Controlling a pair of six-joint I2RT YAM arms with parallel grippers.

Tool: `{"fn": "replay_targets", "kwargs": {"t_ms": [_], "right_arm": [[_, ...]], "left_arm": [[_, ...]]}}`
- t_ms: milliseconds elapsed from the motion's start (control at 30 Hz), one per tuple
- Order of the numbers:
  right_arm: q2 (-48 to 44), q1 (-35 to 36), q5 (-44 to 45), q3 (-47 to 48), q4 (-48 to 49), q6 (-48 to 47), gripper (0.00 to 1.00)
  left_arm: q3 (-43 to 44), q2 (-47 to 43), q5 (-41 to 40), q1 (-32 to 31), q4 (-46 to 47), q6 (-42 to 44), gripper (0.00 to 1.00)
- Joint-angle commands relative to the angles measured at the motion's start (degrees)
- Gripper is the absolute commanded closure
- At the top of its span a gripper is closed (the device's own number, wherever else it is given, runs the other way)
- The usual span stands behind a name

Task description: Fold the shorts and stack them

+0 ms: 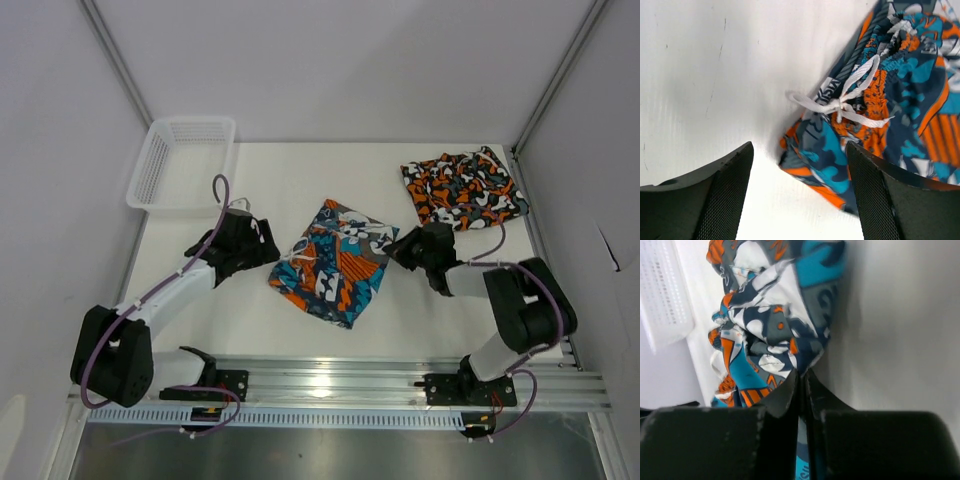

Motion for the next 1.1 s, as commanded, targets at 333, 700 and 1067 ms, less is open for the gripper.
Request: {"fn": "replay_targets", "kwargs": {"t_ms": [333,700,1067], "right_arm": [[-40.2,41.3,30.6,-16.4,-40.2,9.4,0.19],[-35.7,21.7,15.0,0.1,-45.8,-19.9,0.16],[-12.5,20.7,6.0,16.3,-40.8,-33.7,0.52]], "left_arm": [[-1.0,-6.0,1.1,0.3,-5.0,-0.6,0.18],[-5.5,-9.5,1.3,0.3,-4.0,-1.6,0.13],[-12.4,-14.0,6.1,0.3,2.9,1.7,0.29]]}}
